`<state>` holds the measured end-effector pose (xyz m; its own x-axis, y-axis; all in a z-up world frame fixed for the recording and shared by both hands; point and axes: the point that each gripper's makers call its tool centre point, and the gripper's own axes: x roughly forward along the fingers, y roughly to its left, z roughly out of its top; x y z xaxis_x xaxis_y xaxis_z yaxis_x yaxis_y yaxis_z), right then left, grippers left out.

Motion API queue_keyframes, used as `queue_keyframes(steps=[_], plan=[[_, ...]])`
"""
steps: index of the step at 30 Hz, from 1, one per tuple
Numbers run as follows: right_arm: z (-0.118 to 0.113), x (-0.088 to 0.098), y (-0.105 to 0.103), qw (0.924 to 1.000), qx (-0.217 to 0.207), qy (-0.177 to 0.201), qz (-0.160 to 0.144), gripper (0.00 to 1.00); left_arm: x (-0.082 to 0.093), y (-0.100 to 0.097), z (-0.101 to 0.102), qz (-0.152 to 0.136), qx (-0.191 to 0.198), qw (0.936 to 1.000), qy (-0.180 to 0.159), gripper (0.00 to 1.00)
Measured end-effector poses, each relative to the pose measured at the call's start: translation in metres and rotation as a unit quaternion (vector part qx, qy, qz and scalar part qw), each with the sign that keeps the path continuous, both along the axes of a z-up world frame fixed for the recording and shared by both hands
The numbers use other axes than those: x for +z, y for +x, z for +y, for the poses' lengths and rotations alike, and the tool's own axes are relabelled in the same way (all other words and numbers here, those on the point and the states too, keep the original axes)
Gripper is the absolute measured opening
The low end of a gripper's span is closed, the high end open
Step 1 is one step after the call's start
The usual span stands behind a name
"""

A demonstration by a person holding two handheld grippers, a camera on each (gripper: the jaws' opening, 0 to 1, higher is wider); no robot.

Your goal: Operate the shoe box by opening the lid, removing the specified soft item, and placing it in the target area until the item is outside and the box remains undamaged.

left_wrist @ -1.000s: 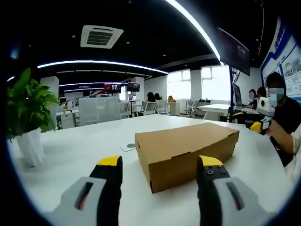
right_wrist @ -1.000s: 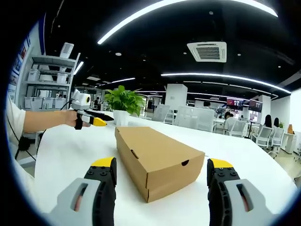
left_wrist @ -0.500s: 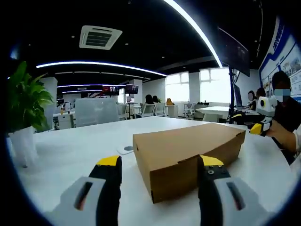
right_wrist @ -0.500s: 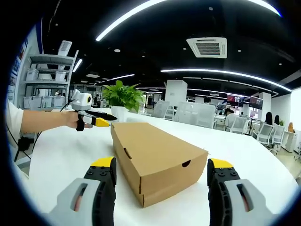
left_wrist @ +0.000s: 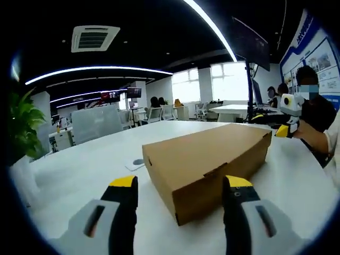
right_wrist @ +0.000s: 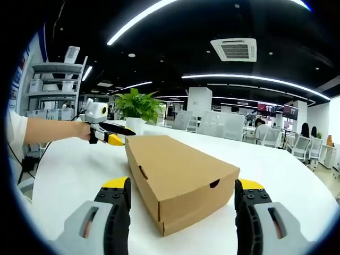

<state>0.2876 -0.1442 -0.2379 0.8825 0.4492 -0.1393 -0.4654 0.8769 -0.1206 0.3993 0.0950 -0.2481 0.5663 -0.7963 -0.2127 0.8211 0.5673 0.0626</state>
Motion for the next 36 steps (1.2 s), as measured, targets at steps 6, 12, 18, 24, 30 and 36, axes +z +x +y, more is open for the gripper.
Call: queue_keyframes(steps=[6,12,18,24,30,36], plan=[[0.003,-0.004,0.004,1.0,0.0,-0.001,0.007,0.83,-0.001,-0.002,-0.004,0.018,-0.001,0.9993,-0.031,0.68],[0.001,-0.007,0.009,0.9999,-0.008,-0.005,0.013,0.82,0.001,-0.003,-0.006,0.019,-0.006,0.9992,-0.034,0.66],[0.004,-0.01,0.011,0.9998,-0.004,-0.003,0.018,0.81,0.0,-0.013,-0.016,0.019,-0.029,0.9991,-0.025,0.62],[0.007,-0.014,0.011,0.9997,-0.001,-0.004,0.024,0.8,0.007,-0.012,-0.022,0.011,-0.029,0.9991,-0.029,0.64],[0.01,-0.013,0.013,0.9997,0.0,-0.001,0.023,0.81,0.006,-0.007,-0.022,0.01,-0.033,0.9991,-0.026,0.65],[0.014,-0.017,0.014,0.9996,0.007,-0.007,0.027,0.81,0.003,-0.003,-0.023,0.012,-0.034,0.9991,-0.025,0.64]])
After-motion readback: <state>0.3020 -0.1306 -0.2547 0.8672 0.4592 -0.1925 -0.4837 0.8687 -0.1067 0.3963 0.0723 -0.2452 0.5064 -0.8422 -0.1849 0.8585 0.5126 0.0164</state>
